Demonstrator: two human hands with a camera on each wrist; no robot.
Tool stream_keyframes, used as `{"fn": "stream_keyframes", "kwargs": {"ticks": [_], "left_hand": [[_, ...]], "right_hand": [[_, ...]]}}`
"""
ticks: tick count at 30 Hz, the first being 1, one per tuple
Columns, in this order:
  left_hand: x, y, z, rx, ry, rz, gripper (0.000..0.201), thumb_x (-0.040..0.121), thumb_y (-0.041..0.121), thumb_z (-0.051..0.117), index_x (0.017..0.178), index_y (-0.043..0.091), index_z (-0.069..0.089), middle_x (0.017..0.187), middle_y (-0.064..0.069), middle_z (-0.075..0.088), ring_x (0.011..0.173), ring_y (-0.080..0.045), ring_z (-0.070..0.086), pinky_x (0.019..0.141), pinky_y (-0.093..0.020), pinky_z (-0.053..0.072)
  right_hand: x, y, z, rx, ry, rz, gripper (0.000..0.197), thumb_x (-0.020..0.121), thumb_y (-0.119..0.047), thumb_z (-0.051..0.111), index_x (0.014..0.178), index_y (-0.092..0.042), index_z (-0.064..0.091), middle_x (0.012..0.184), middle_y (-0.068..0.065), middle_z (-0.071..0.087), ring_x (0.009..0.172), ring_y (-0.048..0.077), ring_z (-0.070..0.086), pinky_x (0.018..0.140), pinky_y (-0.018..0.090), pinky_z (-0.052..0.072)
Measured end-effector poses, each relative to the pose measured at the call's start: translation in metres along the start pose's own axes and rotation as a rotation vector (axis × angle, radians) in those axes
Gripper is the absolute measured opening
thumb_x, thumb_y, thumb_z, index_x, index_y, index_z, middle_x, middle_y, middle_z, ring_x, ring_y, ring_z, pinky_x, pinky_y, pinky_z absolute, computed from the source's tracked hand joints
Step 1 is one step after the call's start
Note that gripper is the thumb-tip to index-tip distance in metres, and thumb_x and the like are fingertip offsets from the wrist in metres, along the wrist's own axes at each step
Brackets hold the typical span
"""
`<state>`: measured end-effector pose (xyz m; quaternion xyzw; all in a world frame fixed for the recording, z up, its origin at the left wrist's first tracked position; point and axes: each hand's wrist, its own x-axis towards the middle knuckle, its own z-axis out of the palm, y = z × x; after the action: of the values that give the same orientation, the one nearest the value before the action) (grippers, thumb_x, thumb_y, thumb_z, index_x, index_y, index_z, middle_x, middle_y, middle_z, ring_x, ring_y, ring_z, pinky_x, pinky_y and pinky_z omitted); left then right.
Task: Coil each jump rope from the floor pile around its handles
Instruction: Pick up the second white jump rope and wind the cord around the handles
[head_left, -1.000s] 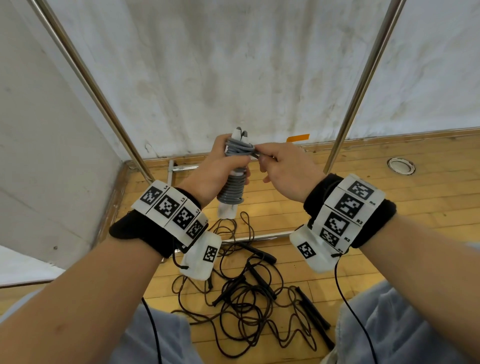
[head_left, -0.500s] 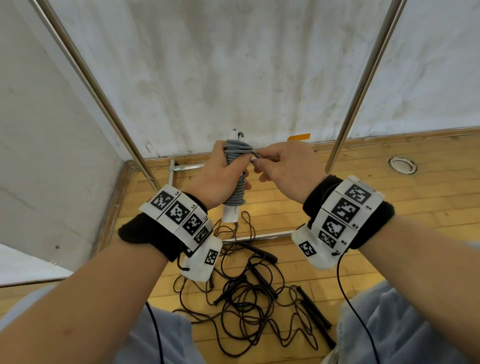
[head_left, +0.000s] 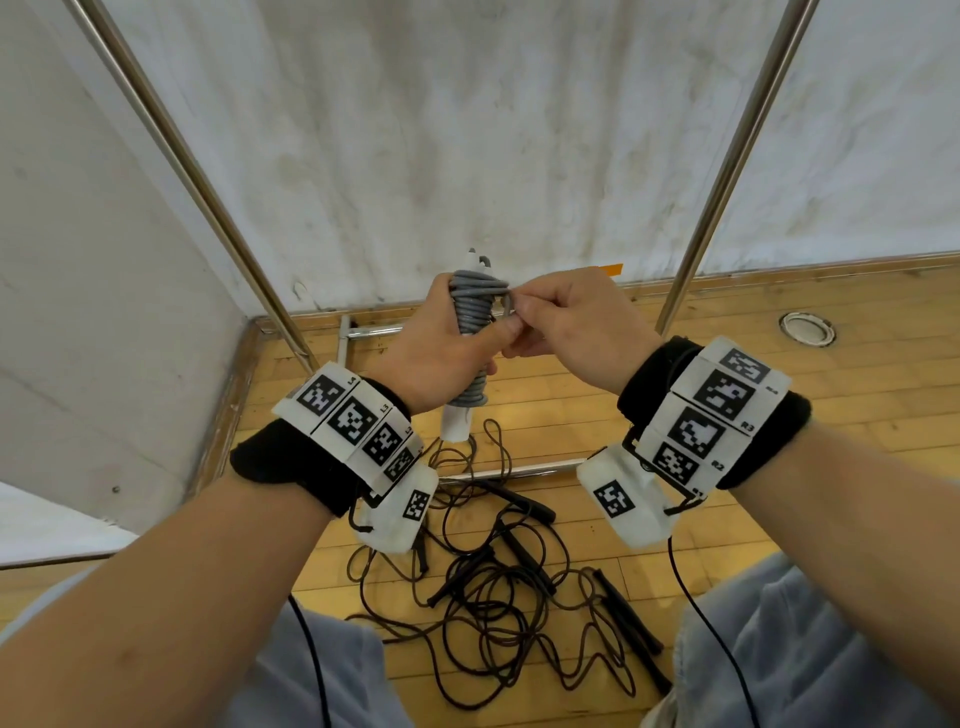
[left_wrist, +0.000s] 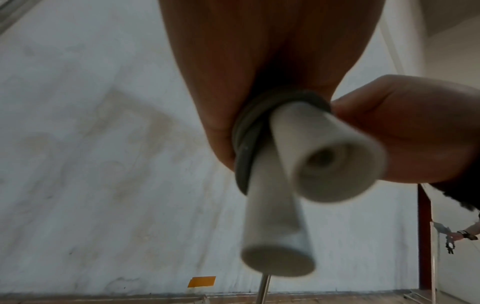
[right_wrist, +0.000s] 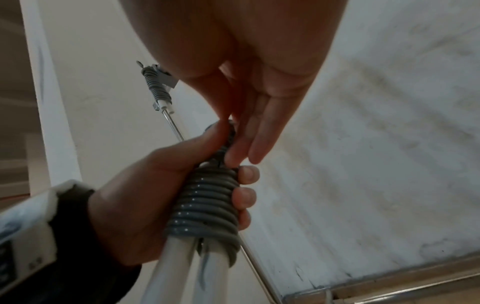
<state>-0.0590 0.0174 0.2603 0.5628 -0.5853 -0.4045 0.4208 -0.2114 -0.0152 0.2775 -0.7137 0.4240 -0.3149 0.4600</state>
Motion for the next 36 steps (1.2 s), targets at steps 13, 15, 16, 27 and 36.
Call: {"fn": "stream_keyframes", "kwargs": {"ticks": [13,15,16,27,36], "left_hand": [[-0.005,0.004,-0.002,-0.230,-0.129,-0.035,0.024,0.087,0.022,0.059,0.106,0.013,0.051,0.080,-0.004,0.057,0.054,-0.019,0.062,0.049,-0.027,0.050],[-0.004,0.003,-0.001,-0.210,-0.102,-0.039,0.024,0.093,0.017,0.057,0.114,0.011,0.047,0.086,-0.005,0.055,0.055,-0.017,0.064,0.049,-0.027,0.051],[-0.004,0.002,-0.001,-0.191,-0.087,-0.035,0.025,0.094,0.017,0.056,0.116,0.010,0.045,0.087,-0.005,0.055,0.057,-0.017,0.065,0.050,-0.027,0.052],[-0.004,0.006,0.004,-0.171,-0.002,-0.009,0.014,0.100,0.024,0.047,0.110,0.015,0.047,0.080,-0.003,0.059,0.057,-0.017,0.061,0.051,-0.031,0.050],[-0.005,0.012,0.001,-0.372,0.012,-0.093,0.029,0.100,0.034,0.041,0.109,0.008,0.049,0.074,-0.010,0.057,0.051,-0.019,0.058,0.050,-0.028,0.048]], "right_hand": [[-0.001,0.003,-0.004,-0.224,0.166,-0.252,0.013,0.082,-0.010,0.066,0.083,-0.021,0.057,0.085,-0.010,0.060,0.084,0.009,0.064,0.074,0.013,0.051],[0.000,0.004,-0.005,-0.243,0.166,-0.278,0.013,0.082,-0.009,0.066,0.082,-0.019,0.056,0.084,-0.010,0.058,0.082,0.009,0.064,0.076,0.020,0.054],[0.000,0.004,-0.005,-0.265,0.169,-0.295,0.013,0.082,-0.010,0.065,0.082,-0.018,0.056,0.083,-0.011,0.057,0.081,0.009,0.063,0.075,0.023,0.055],[-0.003,0.015,0.008,-0.469,0.361,-0.573,0.009,0.083,-0.009,0.061,0.087,-0.001,0.060,0.086,0.009,0.057,0.074,0.021,0.058,0.064,0.040,0.054],[-0.004,0.016,0.011,-0.487,0.344,-0.686,0.020,0.081,-0.011,0.069,0.094,0.004,0.065,0.090,0.017,0.062,0.075,0.025,0.063,0.065,0.041,0.057]]}}
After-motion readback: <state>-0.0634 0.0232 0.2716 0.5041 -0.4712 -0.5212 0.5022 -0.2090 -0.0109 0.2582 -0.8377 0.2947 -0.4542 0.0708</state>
